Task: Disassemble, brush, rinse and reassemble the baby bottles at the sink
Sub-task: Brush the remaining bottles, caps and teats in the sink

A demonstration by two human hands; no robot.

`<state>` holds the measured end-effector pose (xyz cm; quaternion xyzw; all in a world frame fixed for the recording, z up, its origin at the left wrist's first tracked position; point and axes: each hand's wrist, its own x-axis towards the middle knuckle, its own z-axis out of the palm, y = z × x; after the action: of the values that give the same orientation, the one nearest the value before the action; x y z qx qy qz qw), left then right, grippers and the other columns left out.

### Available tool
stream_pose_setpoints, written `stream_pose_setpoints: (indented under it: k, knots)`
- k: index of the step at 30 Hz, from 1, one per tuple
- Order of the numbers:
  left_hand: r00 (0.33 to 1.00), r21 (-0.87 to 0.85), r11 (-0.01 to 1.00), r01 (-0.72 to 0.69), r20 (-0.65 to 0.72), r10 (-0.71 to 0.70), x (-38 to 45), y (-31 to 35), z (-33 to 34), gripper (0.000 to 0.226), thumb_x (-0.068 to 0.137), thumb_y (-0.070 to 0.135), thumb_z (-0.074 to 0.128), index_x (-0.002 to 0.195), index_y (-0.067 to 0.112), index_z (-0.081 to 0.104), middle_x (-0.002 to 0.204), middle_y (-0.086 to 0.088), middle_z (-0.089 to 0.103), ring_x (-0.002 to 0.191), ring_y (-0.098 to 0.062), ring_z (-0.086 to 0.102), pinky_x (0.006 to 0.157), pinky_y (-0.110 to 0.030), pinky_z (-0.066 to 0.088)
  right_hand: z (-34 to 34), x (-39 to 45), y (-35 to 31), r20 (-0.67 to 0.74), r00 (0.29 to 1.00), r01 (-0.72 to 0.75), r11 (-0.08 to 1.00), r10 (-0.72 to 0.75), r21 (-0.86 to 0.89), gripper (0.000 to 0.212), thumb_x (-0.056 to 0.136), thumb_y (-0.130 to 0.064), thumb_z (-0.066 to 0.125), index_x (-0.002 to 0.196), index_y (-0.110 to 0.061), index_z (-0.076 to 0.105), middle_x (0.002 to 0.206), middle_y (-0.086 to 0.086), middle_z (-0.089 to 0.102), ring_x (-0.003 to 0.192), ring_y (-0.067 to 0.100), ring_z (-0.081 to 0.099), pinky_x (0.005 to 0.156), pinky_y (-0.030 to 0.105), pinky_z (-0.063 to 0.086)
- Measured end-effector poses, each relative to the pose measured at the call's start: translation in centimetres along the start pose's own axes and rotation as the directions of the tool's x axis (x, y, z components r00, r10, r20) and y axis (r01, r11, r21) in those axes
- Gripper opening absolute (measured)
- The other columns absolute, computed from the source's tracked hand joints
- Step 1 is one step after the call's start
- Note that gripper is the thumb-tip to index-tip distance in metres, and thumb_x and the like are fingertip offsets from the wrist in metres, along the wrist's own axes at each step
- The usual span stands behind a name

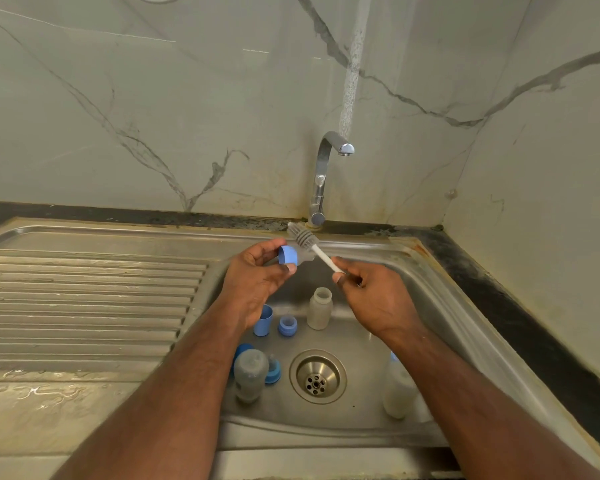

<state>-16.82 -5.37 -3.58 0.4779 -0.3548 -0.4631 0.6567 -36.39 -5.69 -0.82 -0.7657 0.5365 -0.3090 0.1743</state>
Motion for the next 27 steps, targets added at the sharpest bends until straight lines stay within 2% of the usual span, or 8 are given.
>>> stream_pose_setpoints:
  k: [2, 5, 9, 12, 14, 18, 21, 27]
  knots:
    - [1.000, -0.018, 1.000, 0.008, -0.019, -0.009, 0.1, 0.0, -0.2, 0.046, 0.082, -0.012, 0.074, 0.111, 0.023, 0.071, 0.122, -0.004, 0.073, 0.115, -0.022, 0.069, 0.103, -0.046, 0.054, 0.3, -0.2, -0.6, 0.017, 0.999, 0.041, 0.999, -0.042, 0.017, 0.037, 0.100, -0.036, 0.056, 0.137, -0.035, 0.058, 0.084, -0.015, 0.065, 0.066, 0.001, 0.052, 0.067, 0.018, 0.041]
    - [1.000, -0.046, 0.999, 0.012, -0.016, -0.013, 0.1, 0.2, -0.2, 0.045, 0.082, -0.013, 0.072, 0.111, 0.022, 0.071, 0.124, -0.005, 0.072, 0.114, -0.021, 0.069, 0.101, -0.044, 0.055, 0.3, 0.2, -0.3, 0.022, 1.000, -0.001, 0.997, 0.002, -0.071, 0.038, 0.102, -0.037, 0.053, 0.139, -0.034, 0.057, 0.099, -0.010, 0.068, 0.069, 0.001, 0.052, 0.071, 0.019, 0.043]
    - [0.999, 0.018, 1.000, -0.022, -0.027, 0.022, 0.1, 0.1, -0.1, 0.047, 0.080, -0.011, 0.076, 0.107, 0.027, 0.072, 0.125, -0.003, 0.071, 0.116, -0.022, 0.068, 0.102, -0.047, 0.055, 0.2, 0.0, -0.3, 0.019, 1.000, 0.003, 0.999, -0.002, -0.040, 0.038, 0.101, -0.038, 0.053, 0.139, -0.035, 0.057, 0.089, -0.013, 0.061, 0.068, 0.001, 0.051, 0.068, 0.019, 0.042]
    - [0.999, -0.075, 0.997, -0.002, -0.048, -0.001, 0.0, 0.3, -0.2, 0.045, 0.082, -0.014, 0.072, 0.108, 0.023, 0.072, 0.125, -0.004, 0.070, 0.112, -0.021, 0.070, 0.098, -0.041, 0.057, 0.3, 0.3, 0.1, 0.031, 0.999, -0.011, 0.999, 0.013, -0.051, 0.038, 0.102, -0.037, 0.053, 0.139, -0.034, 0.056, 0.091, -0.013, 0.062, 0.069, 0.002, 0.053, 0.062, 0.016, 0.040]
    - [0.999, -0.084, 0.996, -0.010, -0.048, 0.006, -0.2, 0.4, -0.2, 0.045, 0.082, -0.015, 0.071, 0.108, 0.022, 0.072, 0.124, -0.004, 0.070, 0.110, -0.020, 0.070, 0.095, -0.039, 0.058, 0.2, 0.6, 0.7, 0.021, 0.998, -0.050, 0.994, 0.052, -0.095, 0.039, 0.102, -0.038, 0.051, 0.141, -0.035, 0.055, 0.089, -0.013, 0.061, 0.070, 0.002, 0.054, 0.066, 0.019, 0.044]
    - [0.997, -0.090, 0.996, -0.017, -0.071, 0.011, -0.1, 0.5, -0.1, 0.045, 0.082, -0.015, 0.072, 0.110, 0.020, 0.071, 0.124, -0.006, 0.070, 0.110, -0.022, 0.070, 0.094, -0.039, 0.059, 0.3, 0.3, 0.6, 0.014, 0.999, -0.032, 0.999, 0.032, -0.001, 0.038, 0.102, -0.036, 0.054, 0.139, -0.035, 0.056, 0.076, -0.016, 0.057, 0.066, 0.002, 0.053, 0.058, 0.015, 0.039]
    - [0.999, -0.167, 0.986, -0.004, -0.053, -0.005, -0.1, 0.7, -0.4, 0.045, 0.083, -0.017, 0.069, 0.112, 0.017, 0.070, 0.124, -0.007, 0.069, 0.112, -0.024, 0.070, 0.091, -0.035, 0.058, 0.2, 0.7, 1.2, 0.026, 0.996, -0.085, 0.995, 0.086, -0.043, 0.038, 0.102, -0.037, 0.052, 0.140, -0.034, 0.056, 0.082, -0.012, 0.061, 0.069, 0.004, 0.055, 0.060, 0.020, 0.042]
    - [0.998, -0.069, 0.998, 0.000, -0.056, -0.003, 0.5, 0.0, -0.4, 0.046, 0.085, -0.016, 0.068, 0.110, 0.023, 0.069, 0.122, -0.008, 0.071, 0.111, -0.024, 0.069, 0.100, -0.043, 0.056, -0.1, 0.2, 0.6, -0.028, 1.000, -0.010, 0.998, 0.012, 0.065, 0.038, 0.101, -0.035, 0.055, 0.139, -0.036, 0.056, 0.080, -0.013, 0.062, 0.070, 0.005, 0.057, 0.062, 0.017, 0.041]
